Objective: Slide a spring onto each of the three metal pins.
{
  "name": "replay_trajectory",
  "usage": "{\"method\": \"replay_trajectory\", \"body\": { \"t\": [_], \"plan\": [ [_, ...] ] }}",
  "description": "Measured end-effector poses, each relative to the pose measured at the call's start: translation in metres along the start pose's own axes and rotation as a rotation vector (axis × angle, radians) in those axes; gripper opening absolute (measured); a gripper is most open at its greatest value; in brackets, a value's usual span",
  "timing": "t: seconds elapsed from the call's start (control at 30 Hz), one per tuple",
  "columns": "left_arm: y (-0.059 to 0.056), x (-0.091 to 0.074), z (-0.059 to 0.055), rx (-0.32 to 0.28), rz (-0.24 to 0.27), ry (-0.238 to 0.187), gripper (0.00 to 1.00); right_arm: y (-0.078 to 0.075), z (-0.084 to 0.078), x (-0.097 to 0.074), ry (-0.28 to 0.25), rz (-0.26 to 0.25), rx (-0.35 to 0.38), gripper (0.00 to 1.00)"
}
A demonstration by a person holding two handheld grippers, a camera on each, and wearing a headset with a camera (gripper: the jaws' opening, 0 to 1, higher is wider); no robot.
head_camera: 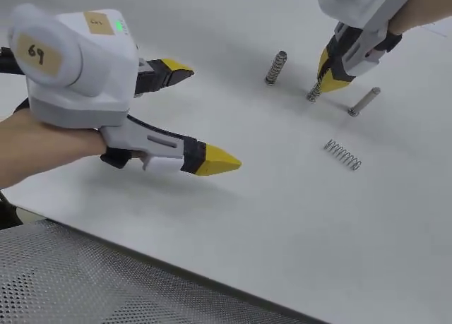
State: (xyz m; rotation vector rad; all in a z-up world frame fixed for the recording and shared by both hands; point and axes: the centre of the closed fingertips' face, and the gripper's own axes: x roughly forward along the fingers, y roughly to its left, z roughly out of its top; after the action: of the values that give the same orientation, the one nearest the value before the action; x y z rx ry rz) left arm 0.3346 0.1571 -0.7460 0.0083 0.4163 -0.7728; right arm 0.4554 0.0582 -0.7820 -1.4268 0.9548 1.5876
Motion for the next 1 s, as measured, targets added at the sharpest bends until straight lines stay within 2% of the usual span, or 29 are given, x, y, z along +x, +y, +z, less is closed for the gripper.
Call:
{"method": "replay_trajectory", "body": {
  "t": [0.47, 0.67, 0.87, 1.0],
  "plan": [
    [0.001, 0.001, 0.000, -0.003, 0.003, 0.001, 0.85, 0.001, -0.001, 0.006, -0.004, -0.004, 0.012, 0.08],
    [0.002, 0.001, 0.000, -0.004, 0.004, 0.000, 0.85, -0.004, -0.004, 0.008, -0.005, -0.004, 0.017, 0.09],
    [0.003, 0.002, 0.000, -0.004, 0.003, 0.001, 0.85, -0.006, -0.005, 0.010, -0.020, -0.006, 0.034, 0.21],
    [0.003, 0.002, -0.001, -0.005, 0.002, 0.003, 0.85, -0.008, -0.004, 0.011, -0.045, -0.020, 0.044, 0.36]
  ]
}}
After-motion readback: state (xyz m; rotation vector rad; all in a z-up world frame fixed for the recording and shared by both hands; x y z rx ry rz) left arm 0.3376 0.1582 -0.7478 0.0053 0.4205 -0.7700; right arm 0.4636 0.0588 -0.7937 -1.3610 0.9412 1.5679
